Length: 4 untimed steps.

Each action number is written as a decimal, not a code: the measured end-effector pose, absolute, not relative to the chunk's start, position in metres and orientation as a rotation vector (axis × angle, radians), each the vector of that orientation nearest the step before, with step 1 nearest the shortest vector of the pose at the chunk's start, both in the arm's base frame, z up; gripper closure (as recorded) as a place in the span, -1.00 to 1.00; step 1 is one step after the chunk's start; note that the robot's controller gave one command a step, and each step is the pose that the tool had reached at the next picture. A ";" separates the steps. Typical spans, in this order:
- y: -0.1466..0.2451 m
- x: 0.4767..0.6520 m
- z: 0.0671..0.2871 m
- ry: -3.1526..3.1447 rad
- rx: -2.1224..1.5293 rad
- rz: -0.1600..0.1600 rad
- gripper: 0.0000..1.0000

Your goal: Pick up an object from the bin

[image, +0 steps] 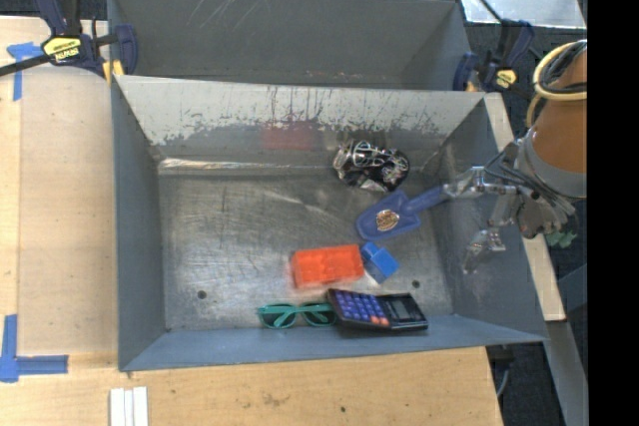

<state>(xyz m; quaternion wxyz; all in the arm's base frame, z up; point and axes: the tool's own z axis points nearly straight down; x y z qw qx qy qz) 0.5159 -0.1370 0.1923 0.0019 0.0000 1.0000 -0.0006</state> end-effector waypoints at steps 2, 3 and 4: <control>-0.128 0.603 0.148 3.079 -0.589 -0.003 -1.00; -0.124 0.588 0.103 3.070 -0.678 -0.001 -1.00; -0.133 0.619 0.078 2.987 -0.932 -0.008 -1.00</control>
Offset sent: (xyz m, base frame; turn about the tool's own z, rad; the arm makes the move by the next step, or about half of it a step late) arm 0.0850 0.0092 -0.0464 -0.3783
